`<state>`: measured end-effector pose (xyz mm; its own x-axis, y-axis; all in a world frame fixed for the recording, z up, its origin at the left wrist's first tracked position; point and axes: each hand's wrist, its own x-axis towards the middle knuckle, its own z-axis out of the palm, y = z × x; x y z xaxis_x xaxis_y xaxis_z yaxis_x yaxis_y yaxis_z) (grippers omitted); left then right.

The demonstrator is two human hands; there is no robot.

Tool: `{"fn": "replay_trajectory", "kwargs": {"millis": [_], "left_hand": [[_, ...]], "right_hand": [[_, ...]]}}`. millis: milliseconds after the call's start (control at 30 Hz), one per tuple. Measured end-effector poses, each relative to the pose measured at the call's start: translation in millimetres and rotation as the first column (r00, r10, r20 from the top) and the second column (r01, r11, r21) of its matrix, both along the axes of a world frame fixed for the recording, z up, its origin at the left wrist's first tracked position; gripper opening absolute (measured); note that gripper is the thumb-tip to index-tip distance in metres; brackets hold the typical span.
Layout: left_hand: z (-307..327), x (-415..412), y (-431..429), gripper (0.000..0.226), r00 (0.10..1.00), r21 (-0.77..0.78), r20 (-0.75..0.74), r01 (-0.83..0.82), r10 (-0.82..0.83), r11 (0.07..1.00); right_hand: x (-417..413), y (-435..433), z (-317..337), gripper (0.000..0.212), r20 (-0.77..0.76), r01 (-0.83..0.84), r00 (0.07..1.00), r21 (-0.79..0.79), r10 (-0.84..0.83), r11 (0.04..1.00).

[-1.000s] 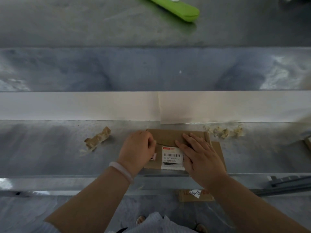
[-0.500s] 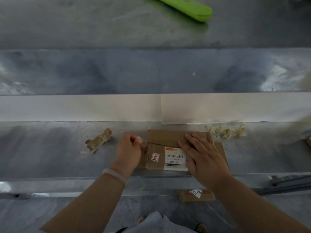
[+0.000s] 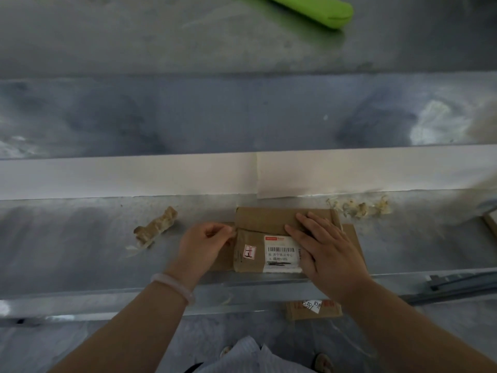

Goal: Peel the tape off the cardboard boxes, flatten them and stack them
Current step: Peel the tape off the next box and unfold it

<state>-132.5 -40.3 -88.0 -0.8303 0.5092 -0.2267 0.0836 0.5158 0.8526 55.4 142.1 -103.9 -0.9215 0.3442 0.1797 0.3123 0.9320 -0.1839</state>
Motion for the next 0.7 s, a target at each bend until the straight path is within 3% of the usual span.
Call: {"fn": "replay_trajectory", "kwargs": {"millis": [100, 167, 233, 300, 500, 700], "left_hand": [[-1, -4, 4, 0.009, 0.977, 0.063, 0.212, -0.021, 0.007, 0.998], [-2, -5, 7, 0.022, 0.936, 0.095, 0.351, -0.012, -0.022, 0.995], [-4, -6, 8, 0.015, 0.938, 0.056, 0.342, 0.027, -0.045, 0.998], [-6, -6, 8, 0.002, 0.954, 0.023, 0.298, 0.004, -0.010, 1.000], [-8, -3, 6, 0.013, 1.000, -0.094, 0.024, -0.008, 0.010, 0.996], [-7, -4, 11, 0.010, 0.944, -0.198, -0.308, 0.055, -0.115, 0.979]], "right_hand": [[0, 0, 0, 0.046, -0.014, 0.002, 1.000, 0.004, -0.002, 1.000], [0, 0, 0, 0.046, -0.005, 0.012, 1.000, 0.009, -0.012, 1.000], [0, -1, 1, 0.047, 0.004, 0.019, 1.000, 0.004, -0.019, 1.000], [0, -1, 2, 0.047, 0.000, 0.019, 1.000, 0.003, -0.019, 1.000], [0, 0, -1, 0.047, -0.021, 0.010, 1.000, -0.012, -0.010, 1.000], [-1, 0, -2, 0.047, -0.022, 0.011, 1.000, 0.002, -0.011, 1.000]]}}
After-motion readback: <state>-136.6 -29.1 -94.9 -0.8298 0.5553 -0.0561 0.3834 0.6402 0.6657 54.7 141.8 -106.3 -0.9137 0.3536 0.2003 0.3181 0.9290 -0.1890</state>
